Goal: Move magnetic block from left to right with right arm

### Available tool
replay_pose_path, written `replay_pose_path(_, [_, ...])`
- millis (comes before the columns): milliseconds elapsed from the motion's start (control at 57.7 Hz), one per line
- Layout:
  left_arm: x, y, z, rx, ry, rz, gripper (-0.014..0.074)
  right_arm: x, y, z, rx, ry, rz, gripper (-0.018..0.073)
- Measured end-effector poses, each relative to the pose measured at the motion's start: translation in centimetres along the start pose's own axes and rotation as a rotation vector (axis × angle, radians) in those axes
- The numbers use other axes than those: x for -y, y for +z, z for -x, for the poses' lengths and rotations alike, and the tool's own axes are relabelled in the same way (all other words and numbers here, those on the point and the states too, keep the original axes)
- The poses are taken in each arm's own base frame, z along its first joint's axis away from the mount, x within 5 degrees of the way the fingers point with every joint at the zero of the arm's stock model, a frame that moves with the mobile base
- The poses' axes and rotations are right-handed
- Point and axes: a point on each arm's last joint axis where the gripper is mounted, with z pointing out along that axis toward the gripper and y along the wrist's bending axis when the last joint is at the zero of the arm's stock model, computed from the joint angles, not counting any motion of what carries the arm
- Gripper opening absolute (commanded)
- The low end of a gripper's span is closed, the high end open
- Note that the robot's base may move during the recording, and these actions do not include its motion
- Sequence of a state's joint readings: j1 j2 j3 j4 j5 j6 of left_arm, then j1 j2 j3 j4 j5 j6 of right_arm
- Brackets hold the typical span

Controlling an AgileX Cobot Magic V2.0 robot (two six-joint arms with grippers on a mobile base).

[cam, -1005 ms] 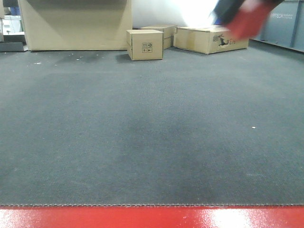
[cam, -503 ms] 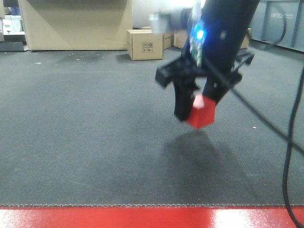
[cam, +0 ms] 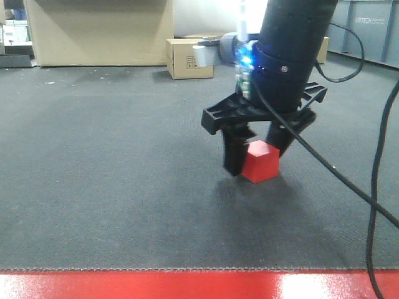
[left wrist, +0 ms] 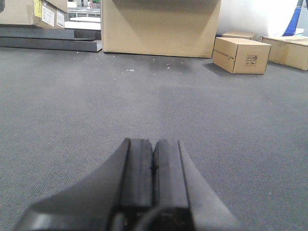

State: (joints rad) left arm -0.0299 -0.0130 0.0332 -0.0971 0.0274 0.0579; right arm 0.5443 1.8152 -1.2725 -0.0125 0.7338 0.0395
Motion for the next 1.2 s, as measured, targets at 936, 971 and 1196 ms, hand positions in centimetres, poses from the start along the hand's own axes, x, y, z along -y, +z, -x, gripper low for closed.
replay_pose_path(936, [0.0, 0.0, 0.0, 0.000, 0.000, 0.000, -0.0126, 0.6, -20.5, -15.8, 0.815, 0.034, 0.040, 0.0058])
replay_pose_path(971, [0.0, 0.0, 0.0, 0.000, 0.000, 0.000, -0.0126, 0.6, -20.4, -16.7, 0.837, 0.034, 0.041, 0.0058])
replay_pose_path(1196, [0.0, 0.0, 0.0, 0.000, 0.000, 0.000, -0.0126, 0.8, -18.7, -21.7, 0.896, 0.035, 0.045, 0.0058])
